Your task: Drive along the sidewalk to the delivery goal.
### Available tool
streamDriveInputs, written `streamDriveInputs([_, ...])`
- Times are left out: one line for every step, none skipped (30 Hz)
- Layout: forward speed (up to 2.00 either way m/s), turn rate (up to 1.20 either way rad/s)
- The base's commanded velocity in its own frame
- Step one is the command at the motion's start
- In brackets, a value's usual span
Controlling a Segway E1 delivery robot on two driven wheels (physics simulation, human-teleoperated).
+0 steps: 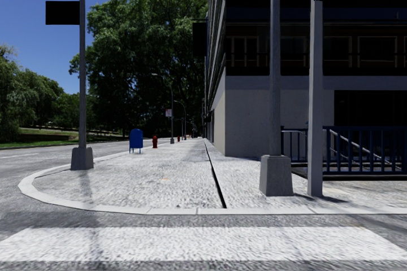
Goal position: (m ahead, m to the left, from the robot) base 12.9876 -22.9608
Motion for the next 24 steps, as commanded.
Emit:
streamDriveInputs([2.00,0.00])
streamDriveInputs([2.00,0.00])
streamDriveInputs([2.00,0.00])
streamDriveInputs([2.00,0.00])
streamDriveInputs([2.00,0.00])
streamDriveInputs([2.00,0.00])
streamDriveInputs([2.00,0.00])
streamDriveInputs([2.00,0.00])
streamDriveInputs([2.00,0.00])
streamDriveInputs([2.00,0.00])
streamDriveInputs([2.00,0.00])
streamDriveInputs([2.00,0.00])
streamDriveInputs([2.00,0.00])
streamDriveInputs([2.00,0.00])
streamDriveInputs([2.00,0.00])
streamDriveInputs([2.00,0.00])
streamDriveInputs([2.00,0.00])
streamDriveInputs([2.00,0.00])
streamDriveInputs([2.00,0.00])
streamDriveInputs([2.00,0.00])
streamDriveInputs([2.00,0.00])
streamDriveInputs([1.89,0.00])
streamDriveInputs([1.62,0.00])
streamDriveInputs([1.41,0.00])
